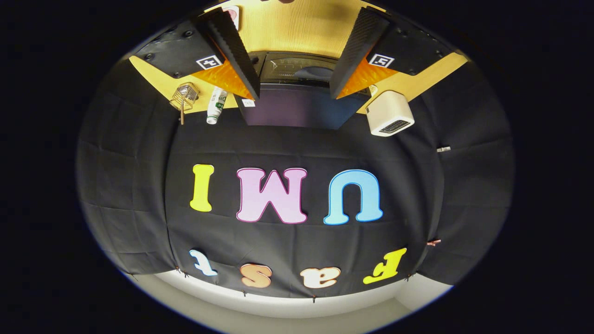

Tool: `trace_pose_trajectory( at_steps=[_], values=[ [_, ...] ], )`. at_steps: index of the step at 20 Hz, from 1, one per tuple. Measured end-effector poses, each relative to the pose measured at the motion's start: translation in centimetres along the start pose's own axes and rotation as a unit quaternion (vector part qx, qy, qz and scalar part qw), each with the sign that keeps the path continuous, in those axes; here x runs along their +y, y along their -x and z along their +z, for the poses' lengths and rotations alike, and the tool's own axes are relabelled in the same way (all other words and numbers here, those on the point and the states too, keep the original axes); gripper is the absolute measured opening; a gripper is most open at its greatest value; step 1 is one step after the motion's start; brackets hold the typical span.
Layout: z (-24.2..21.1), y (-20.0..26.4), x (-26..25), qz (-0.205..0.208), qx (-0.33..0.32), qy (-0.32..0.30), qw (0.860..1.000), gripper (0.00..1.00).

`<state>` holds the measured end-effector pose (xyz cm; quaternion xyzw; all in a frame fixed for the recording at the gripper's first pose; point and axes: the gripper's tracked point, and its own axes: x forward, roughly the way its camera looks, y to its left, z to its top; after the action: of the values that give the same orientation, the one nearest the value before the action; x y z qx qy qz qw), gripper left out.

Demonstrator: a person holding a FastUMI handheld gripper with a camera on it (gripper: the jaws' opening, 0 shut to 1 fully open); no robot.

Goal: Open the toaster oven, put the food inside, and close the toaster oven door.

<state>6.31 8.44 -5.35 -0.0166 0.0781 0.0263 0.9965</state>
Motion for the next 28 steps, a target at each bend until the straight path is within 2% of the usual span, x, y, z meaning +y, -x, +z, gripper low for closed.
trace_pose_trajectory(
  at_steps=[7,11,15,19,24,28],
  values=[
    [-3.3,-6.5,2.7,-0.012,0.027,0.029,0.999,0.98],
    [-6.2,-9.8,2.6,-0.032,0.055,0.027,0.998,0.98],
    [-9.0,-11.8,2.9,-0.035,0.089,0.015,0.995,0.98],
    [-10.9,-12.3,3.3,-0.037,0.101,0.029,0.994,0.98],
    [-11.5,-11.9,3.6,-0.034,0.109,-0.027,0.993,0.98],
    [-12.1,-9.9,3.9,-0.022,0.112,-0.006,0.993,0.98]
  ],
)
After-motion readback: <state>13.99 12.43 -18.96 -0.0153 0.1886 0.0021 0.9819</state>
